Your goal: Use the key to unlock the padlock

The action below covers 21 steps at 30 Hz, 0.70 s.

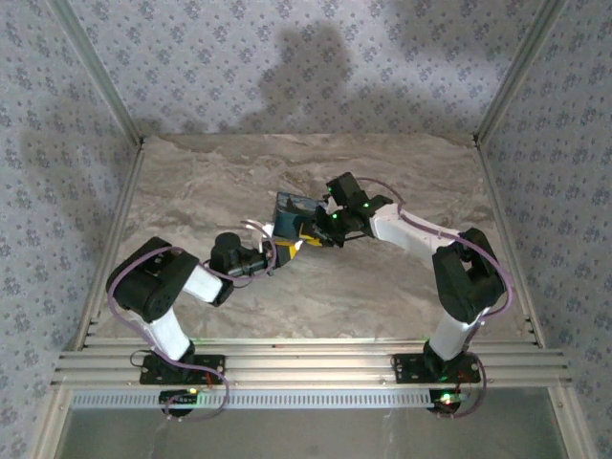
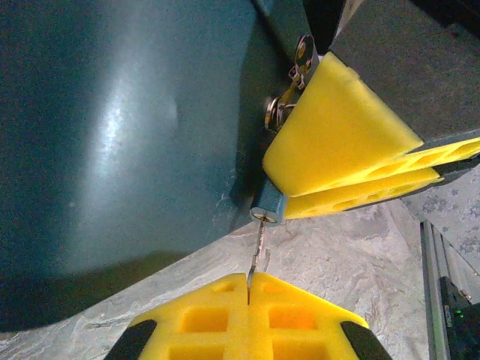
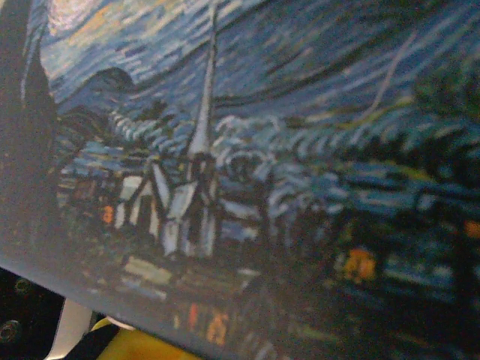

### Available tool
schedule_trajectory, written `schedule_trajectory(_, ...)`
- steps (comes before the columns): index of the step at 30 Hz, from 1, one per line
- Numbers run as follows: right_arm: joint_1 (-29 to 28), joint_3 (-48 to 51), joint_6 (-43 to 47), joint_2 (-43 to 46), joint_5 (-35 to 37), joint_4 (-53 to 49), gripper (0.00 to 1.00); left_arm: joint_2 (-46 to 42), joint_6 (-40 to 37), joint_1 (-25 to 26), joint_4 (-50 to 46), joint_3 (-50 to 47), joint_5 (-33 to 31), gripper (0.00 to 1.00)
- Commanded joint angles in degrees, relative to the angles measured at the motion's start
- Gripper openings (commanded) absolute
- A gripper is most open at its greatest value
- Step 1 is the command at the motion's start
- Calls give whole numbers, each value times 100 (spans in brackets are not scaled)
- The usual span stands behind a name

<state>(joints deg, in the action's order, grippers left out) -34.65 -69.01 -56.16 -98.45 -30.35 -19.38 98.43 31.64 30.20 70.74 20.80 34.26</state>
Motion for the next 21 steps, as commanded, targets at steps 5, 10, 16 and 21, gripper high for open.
schedule_trajectory(5, -86, -127, 131, 43, -803, -126, 0, 77, 221, -160, 917, -48, 79, 0)
schedule_trajectory(10, -20, -130, 141, 68, -976, -128, 0, 131, 255, -205, 994, -41, 132, 0)
schedule_trajectory(16, -59, -154, 64, 3, -1044, -57, 0, 108, 175, -144, 865, 12, 40, 0)
schedule_trajectory(21, -168, -196, 64, -101, -973, -79, 0, 41, 175, -43, 755, 51, -118, 0)
